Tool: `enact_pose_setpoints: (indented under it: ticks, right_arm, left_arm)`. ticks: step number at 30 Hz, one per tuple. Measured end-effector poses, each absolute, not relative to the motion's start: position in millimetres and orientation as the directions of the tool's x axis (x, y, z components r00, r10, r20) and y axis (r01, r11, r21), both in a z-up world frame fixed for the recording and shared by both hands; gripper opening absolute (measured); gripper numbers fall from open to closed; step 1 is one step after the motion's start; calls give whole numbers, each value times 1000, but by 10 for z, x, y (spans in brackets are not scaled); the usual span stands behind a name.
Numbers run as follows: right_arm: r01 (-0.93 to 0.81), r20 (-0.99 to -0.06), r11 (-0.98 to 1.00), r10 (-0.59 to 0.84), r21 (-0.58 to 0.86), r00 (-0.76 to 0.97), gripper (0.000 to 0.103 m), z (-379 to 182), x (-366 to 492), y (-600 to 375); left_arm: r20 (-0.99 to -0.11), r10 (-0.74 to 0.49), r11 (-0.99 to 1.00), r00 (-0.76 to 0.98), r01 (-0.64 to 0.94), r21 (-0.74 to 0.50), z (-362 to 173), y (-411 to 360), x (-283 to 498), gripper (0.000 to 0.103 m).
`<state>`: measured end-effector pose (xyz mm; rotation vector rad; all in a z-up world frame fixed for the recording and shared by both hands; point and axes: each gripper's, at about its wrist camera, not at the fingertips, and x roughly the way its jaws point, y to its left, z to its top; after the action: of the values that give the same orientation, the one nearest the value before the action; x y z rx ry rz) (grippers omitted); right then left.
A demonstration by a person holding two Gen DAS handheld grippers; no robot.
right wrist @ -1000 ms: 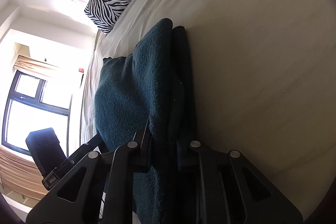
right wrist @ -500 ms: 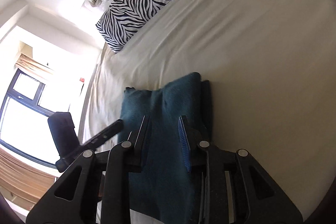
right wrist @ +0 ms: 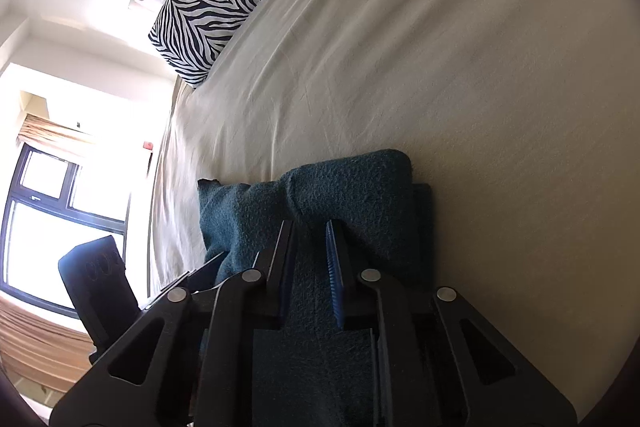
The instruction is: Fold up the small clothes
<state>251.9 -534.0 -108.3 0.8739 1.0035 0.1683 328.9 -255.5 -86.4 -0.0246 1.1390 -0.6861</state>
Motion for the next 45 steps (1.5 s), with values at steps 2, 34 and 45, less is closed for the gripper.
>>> enact_pose_setpoints:
  ticks: [2, 34, 45]
  right_arm:
    - [275, -678, 663, 481, 696, 556, 10, -1004, 2448, -5350]
    - [185, -611, 629, 571, 755, 549, 19, -841, 470, -5163]
    - [258, -621, 635, 451, 728, 641, 70, -577, 545, -5625]
  left_arm:
    - [-821, -519, 798, 238, 479, -366, -813, -2516, 3271, 65]
    - [-813, -515, 779, 273, 546, -310, -702, -2202, 2058, 57]
    - [-807, -484, 797, 340, 551, -246, -406, -2048, 1870, 73]
